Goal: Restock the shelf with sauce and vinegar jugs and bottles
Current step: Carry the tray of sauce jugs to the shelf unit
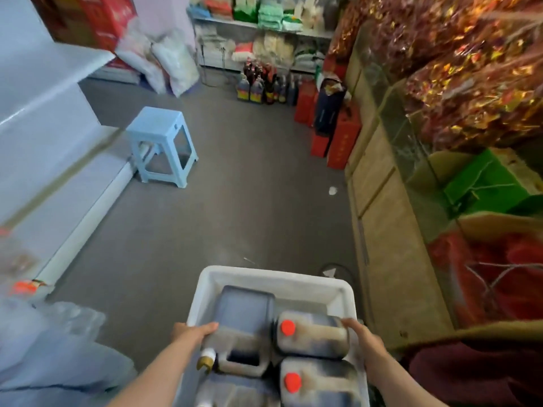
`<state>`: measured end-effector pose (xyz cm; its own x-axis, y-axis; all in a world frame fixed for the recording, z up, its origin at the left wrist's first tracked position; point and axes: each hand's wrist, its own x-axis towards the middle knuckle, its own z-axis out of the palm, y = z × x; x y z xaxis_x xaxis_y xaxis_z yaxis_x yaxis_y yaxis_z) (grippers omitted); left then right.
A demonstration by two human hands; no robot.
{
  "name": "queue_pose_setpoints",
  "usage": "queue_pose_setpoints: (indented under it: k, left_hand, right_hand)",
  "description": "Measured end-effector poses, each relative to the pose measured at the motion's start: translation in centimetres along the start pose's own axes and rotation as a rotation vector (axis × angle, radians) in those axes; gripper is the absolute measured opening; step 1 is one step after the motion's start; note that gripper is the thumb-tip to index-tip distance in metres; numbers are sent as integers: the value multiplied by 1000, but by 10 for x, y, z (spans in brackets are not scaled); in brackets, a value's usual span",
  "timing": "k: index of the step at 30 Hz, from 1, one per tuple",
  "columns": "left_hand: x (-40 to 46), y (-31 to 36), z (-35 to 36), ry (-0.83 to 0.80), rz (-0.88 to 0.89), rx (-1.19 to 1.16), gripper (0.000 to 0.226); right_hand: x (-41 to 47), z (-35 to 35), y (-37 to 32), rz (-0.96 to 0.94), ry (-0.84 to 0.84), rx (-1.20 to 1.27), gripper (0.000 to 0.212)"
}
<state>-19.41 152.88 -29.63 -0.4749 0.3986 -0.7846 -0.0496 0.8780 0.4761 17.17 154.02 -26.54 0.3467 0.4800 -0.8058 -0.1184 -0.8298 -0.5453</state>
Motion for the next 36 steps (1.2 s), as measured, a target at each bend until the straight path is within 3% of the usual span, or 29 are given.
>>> queue_pose_setpoints:
  k: [4,14,18,21,24,29,36]
  left_hand:
    - [39,84,14,-4,3,-43,86]
    - [166,341,40,-45,33,9,81]
    - [200,448,48,-10,46,37,78]
    - [239,518,60,2,43,27,77]
    - [280,577,78,1,16,23,79]
    - [343,682,111,59,-37,-17,85]
    - [415,845,133,-33,-67,-51,99]
  right_hand:
    - [37,39,-93,-25,-30,-23,51]
    - [144,166,-327,-101,9,15,41]
    - [189,206,-426,-96,-39,-55,47]
    - [233,242,-494,-147,-32,-32,32]
    - [281,275,-561,-127,-55,-74,24]
    - [362,324,-682,-82,-131,-156,29]
    - [445,400,-846,-91,-138,-168,27]
